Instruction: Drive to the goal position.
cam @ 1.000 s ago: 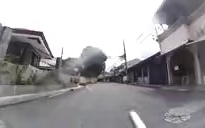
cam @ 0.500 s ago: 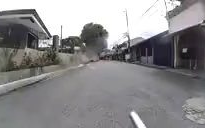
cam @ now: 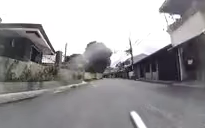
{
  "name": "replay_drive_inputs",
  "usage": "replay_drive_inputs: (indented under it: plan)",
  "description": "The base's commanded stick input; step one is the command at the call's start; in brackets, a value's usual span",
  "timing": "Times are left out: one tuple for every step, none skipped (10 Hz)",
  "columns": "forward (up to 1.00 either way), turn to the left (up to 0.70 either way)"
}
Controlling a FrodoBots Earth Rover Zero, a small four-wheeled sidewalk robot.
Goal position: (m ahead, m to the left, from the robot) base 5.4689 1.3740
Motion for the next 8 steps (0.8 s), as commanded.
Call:
replay_drive_inputs:
  plan:
    - [0.7,-0.02]
    - [0.7,-0.02]
    - [0.7,-0.01]
    - [0.7,-0.01]
    - [0.7,-0.01]
    - [0.7,-0.01]
    - [0.7,-0.01]
    - [0.7,0.0]
